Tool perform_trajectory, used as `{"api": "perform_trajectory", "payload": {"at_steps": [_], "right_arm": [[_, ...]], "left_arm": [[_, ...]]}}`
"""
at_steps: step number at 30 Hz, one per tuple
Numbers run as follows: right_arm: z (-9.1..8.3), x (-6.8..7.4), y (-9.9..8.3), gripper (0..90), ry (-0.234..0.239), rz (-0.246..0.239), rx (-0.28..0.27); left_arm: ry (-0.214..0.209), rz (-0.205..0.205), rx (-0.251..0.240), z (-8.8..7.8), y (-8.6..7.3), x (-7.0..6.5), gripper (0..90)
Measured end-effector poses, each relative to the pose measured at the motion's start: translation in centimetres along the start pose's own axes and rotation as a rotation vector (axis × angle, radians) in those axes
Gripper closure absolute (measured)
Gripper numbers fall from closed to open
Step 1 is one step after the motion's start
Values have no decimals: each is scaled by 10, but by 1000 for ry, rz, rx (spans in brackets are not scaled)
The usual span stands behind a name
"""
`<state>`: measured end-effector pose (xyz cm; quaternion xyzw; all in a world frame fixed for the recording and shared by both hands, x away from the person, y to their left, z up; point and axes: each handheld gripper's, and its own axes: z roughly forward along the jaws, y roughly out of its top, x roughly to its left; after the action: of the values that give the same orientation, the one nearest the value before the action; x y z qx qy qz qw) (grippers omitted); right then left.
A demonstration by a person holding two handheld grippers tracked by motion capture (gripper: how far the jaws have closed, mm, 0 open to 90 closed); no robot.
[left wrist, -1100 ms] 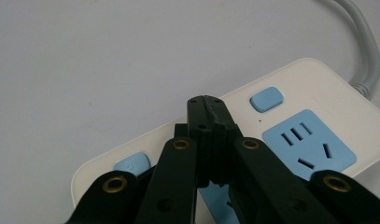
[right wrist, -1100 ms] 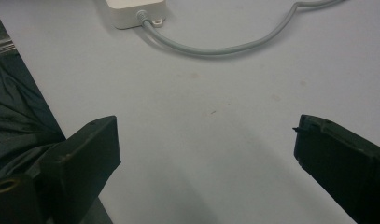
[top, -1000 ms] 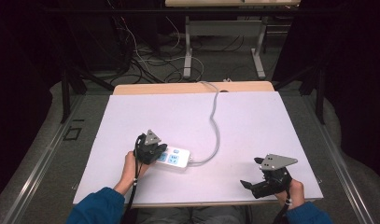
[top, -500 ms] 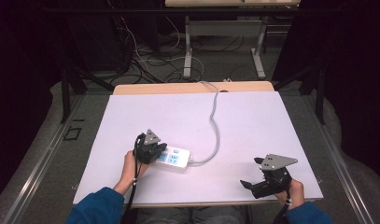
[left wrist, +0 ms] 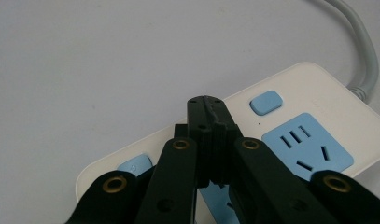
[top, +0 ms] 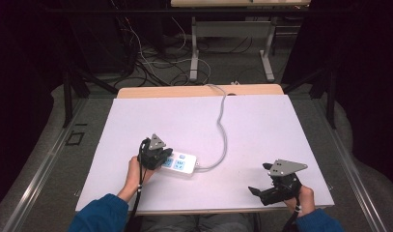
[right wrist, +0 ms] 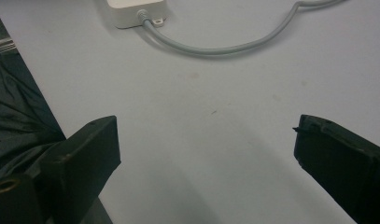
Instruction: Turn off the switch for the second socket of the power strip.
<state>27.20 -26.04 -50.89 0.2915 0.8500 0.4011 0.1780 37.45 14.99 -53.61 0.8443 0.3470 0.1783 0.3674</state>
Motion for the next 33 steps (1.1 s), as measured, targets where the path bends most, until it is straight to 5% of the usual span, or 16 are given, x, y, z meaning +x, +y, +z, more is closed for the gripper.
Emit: {"api": "perform_trajectory", "payload": {"at_steps": [17,18,26,33], "right_arm": [[-1,0,0,63,1,-13,5],[-1,0,0,63,0,-12,4],[-2,0,0,63,1,-5,6],[-2,0,0,63,3,-10,5]], "left_arm": [[16,-9,5,-5,3,3,896],[17,-16,0,-6,4,4,781],[47,-23,3,-22,8,6,334],[65,-14,-6,-40,2,4,142]]}}
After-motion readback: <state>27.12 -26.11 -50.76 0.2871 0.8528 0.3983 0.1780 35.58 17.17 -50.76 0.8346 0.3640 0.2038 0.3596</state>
